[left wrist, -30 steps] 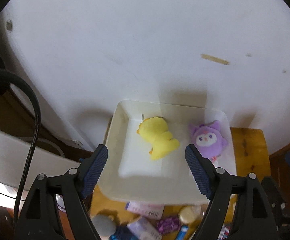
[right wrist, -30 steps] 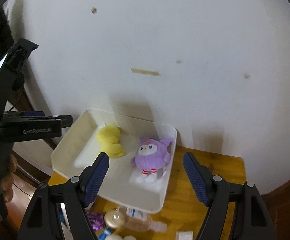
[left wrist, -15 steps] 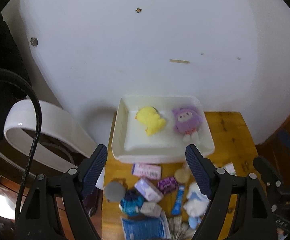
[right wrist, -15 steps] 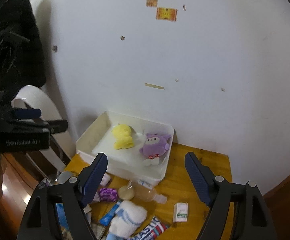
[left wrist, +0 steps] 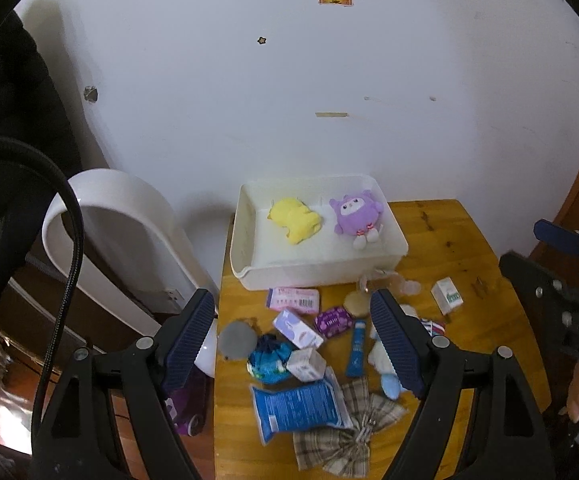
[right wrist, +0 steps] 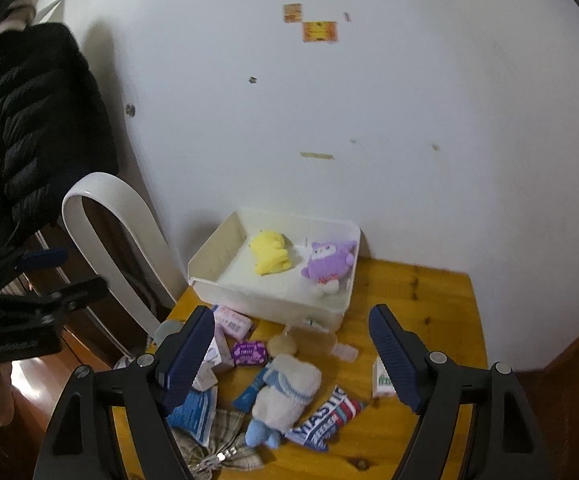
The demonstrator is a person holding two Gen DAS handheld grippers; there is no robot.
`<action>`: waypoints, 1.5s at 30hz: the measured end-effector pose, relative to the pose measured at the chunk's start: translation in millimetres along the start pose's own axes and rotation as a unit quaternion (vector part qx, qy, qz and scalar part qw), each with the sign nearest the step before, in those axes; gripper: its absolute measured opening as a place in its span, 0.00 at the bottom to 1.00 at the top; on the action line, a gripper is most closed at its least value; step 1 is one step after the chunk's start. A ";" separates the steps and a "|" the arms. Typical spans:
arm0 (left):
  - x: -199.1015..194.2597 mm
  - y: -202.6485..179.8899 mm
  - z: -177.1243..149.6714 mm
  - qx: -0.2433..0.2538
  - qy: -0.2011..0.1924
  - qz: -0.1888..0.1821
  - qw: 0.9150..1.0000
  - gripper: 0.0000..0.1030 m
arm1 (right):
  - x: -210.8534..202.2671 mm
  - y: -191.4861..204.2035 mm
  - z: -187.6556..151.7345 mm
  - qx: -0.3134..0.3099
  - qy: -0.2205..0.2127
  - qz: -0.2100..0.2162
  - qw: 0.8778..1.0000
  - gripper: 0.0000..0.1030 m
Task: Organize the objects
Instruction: 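Open both grippers to release the plushes and withdraw from the tray, then grasp the blue ice pack with the left gripper while the right grasps the plaid bow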
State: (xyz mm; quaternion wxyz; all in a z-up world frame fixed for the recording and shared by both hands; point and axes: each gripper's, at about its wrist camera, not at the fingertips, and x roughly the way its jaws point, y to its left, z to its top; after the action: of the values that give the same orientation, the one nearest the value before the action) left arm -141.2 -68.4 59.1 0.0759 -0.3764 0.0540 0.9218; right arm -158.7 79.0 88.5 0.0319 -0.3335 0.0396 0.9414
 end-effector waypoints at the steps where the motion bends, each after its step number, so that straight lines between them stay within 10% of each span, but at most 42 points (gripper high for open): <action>1: -2.6 0.4 -3.6 -0.001 -0.001 0.000 1.000 0.81 | -2.3 -3.4 -2.9 0.009 0.002 0.002 1.000 0.78; 19: 19.4 -6.7 -112.0 0.000 0.045 -0.009 0.999 0.81 | -4.9 -20.2 -90.3 0.040 0.032 0.014 0.999 0.78; 28: 68.3 -7.5 -144.1 0.109 0.045 -0.006 0.993 0.81 | 57.4 21.3 -165.8 0.054 0.162 0.078 0.982 0.78; 45: 154.7 -8.0 -167.1 0.352 0.151 -0.038 0.923 0.81 | 166.3 66.0 -221.6 0.135 0.294 0.063 0.944 0.78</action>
State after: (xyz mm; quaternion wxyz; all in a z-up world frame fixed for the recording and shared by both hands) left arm -134.2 -71.4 -168.5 0.2292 -0.4621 0.3713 0.7721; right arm -154.8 -2.3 -184.5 0.0038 -0.5851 0.1949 0.7872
